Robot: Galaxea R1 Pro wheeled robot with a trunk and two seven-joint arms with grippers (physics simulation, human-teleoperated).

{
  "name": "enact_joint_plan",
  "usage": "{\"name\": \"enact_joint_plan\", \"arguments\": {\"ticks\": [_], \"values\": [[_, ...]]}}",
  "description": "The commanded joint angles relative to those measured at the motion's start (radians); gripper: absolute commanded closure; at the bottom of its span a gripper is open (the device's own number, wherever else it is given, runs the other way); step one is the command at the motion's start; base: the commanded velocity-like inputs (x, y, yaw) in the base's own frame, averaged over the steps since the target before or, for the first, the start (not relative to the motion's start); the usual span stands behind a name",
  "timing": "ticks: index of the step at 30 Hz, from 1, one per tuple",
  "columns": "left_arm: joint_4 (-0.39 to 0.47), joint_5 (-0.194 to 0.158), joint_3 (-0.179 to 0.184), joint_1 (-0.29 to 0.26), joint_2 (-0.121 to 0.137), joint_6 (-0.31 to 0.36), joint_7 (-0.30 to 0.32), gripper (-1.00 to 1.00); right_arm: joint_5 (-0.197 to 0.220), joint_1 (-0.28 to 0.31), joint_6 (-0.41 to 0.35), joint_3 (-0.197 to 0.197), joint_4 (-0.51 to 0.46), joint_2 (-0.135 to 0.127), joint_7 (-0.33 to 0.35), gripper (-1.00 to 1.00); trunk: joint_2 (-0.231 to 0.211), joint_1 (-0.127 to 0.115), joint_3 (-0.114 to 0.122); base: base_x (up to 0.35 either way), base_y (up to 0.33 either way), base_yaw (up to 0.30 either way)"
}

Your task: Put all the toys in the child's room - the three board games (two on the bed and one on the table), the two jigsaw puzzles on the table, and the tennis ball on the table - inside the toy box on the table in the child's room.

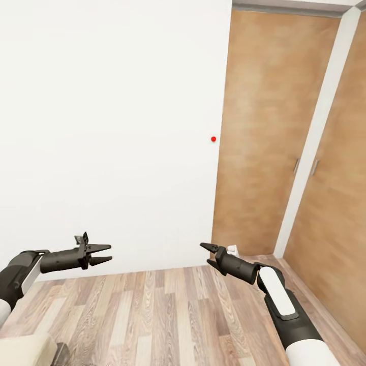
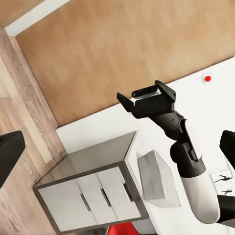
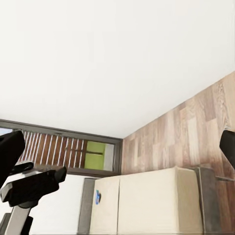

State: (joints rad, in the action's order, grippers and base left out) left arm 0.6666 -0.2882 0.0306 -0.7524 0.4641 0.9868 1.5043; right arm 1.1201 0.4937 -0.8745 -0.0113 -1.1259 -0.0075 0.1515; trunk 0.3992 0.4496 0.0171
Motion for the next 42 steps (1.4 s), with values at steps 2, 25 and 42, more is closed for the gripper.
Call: {"name": "enact_joint_plan", "arguments": {"ticks": [2, 25, 42], "values": [[-0.001, -0.002, 0.003, -0.001, 0.001, 0.010, 0.004, -1.00, -0.007, 0.000, -0.004, -0.001, 0.000, 0.000, 0.007, -1.00, 0.001, 0.000, -0.001, 0.000, 0.000, 0.287], [-0.001, -0.002, 0.002, -0.001, 0.003, 0.007, -0.016, -1.00, -0.007, -0.001, 0.027, 0.001, 0.000, -0.010, 0.008, -1.00, 0.001, 0.000, -0.009, 0.114, 0.000, 0.180], [-0.001, -0.002, 0.002, -0.001, 0.004, 0.007, -0.015, -1.00, -0.006, 0.000, 0.045, 0.002, -0.004, -0.013, 0.009, -1.00, 0.001, 0.000, -0.009, 0.099, 0.000, 0.001]]}}
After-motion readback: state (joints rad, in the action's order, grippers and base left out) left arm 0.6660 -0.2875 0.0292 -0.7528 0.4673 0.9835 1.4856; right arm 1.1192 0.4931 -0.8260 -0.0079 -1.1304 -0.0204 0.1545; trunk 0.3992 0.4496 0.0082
